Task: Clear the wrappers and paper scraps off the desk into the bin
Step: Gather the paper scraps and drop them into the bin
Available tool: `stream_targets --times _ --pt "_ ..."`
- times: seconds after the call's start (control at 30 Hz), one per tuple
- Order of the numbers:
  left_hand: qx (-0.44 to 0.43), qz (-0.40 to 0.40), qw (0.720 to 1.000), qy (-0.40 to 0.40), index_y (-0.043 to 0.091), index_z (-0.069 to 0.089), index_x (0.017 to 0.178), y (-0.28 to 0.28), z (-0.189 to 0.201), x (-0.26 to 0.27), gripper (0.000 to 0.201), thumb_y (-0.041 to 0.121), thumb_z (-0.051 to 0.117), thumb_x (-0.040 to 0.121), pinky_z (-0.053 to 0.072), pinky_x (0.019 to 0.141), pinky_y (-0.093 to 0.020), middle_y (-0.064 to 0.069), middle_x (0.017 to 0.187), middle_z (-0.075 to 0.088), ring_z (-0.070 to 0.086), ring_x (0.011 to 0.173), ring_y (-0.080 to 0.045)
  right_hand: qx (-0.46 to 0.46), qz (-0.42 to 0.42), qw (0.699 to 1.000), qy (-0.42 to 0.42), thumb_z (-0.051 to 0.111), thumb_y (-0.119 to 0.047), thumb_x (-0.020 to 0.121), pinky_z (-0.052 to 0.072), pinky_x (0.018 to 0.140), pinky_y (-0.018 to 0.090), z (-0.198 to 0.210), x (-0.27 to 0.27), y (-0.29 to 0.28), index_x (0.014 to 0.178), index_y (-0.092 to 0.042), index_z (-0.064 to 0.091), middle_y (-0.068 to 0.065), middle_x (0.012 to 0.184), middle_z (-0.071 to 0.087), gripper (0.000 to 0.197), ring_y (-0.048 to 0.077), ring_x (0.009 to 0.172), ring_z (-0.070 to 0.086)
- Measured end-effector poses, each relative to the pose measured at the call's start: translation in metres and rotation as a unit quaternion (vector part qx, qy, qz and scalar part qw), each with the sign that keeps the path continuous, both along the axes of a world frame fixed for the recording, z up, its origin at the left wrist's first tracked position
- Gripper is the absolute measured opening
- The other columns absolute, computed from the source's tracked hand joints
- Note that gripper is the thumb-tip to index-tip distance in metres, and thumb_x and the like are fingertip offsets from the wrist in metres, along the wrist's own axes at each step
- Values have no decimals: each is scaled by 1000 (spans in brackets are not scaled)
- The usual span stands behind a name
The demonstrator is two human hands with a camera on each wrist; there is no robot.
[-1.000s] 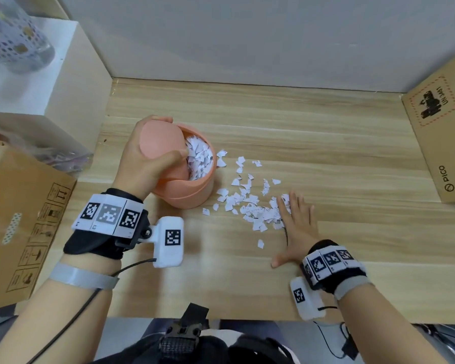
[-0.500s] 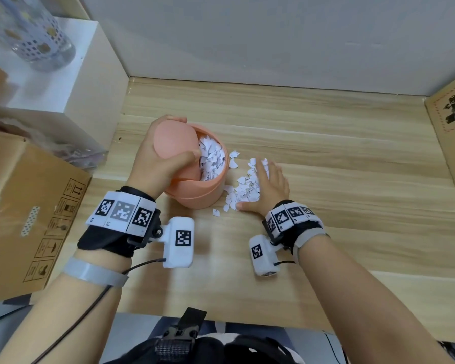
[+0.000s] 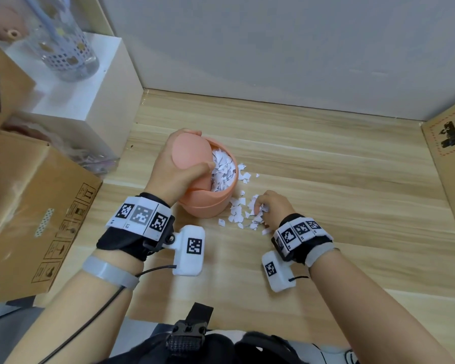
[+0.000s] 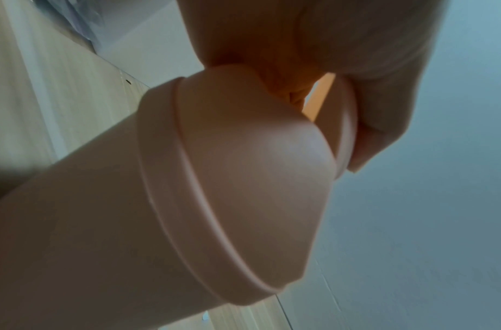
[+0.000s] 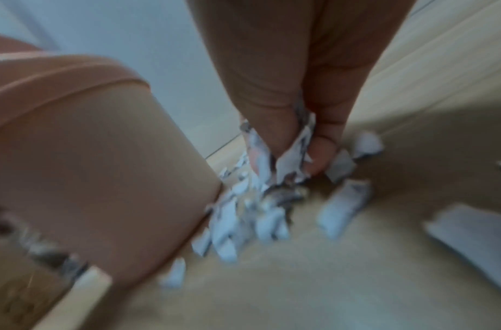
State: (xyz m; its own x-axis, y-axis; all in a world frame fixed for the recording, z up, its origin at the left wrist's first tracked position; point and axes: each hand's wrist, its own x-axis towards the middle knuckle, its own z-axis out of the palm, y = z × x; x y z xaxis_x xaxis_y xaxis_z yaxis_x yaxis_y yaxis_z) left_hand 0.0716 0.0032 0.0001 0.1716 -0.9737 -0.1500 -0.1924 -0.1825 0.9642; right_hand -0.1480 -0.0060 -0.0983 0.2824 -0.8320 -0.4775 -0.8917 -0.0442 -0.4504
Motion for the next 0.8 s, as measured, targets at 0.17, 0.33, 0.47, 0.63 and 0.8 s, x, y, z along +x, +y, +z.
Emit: stream_targets --times 0.17,0.33,0.47,0.63,0.8 --pt "12 -5 1000 -6 25 52 119 0 0 1 76 40 68 46 44 99 -42 8 126 57 52 115 -19 40 -109 991 -61 39 6 78 39 40 8 42 6 -20 54 -27 52 -9 65 54 42 17 59 54" --pt "17 -8 1000 -3 31 53 116 -1 0 2 72 41 68 45 44 100 -48 6 125 57 52 115 -22 -33 -93 973 -208 54 6 75 50 68 26 116 37 -37 60 -29 53 2 84 62 39 19 78 59" --pt "20 -10 1000 -2 38 53 110 -2 0 1 68 43 70 45 43 100 -49 1 123 58 53 115 -23 -38 -34 972 -228 63 -1 74 48 69 27 140 74 -41 65 -28 53 -3 76 59 30 16 77 55" --pt "23 -16 1000 -2 53 50 100 -3 -3 3 60 46 72 45 44 98 -50 -1 125 56 53 115 -24 -48 -27 983 -177 63 -5 75 43 62 22 142 85 -38 101 -17 55 3 96 59 29 16 85 52" --pt "26 -23 999 1 58 47 96 -3 -1 3 57 47 71 45 45 97 -49 -1 126 54 53 114 -24 -1 20 984 -179 65 2 74 44 97 28 147 74 -32 124 -16 52 3 127 55 54 13 113 51"
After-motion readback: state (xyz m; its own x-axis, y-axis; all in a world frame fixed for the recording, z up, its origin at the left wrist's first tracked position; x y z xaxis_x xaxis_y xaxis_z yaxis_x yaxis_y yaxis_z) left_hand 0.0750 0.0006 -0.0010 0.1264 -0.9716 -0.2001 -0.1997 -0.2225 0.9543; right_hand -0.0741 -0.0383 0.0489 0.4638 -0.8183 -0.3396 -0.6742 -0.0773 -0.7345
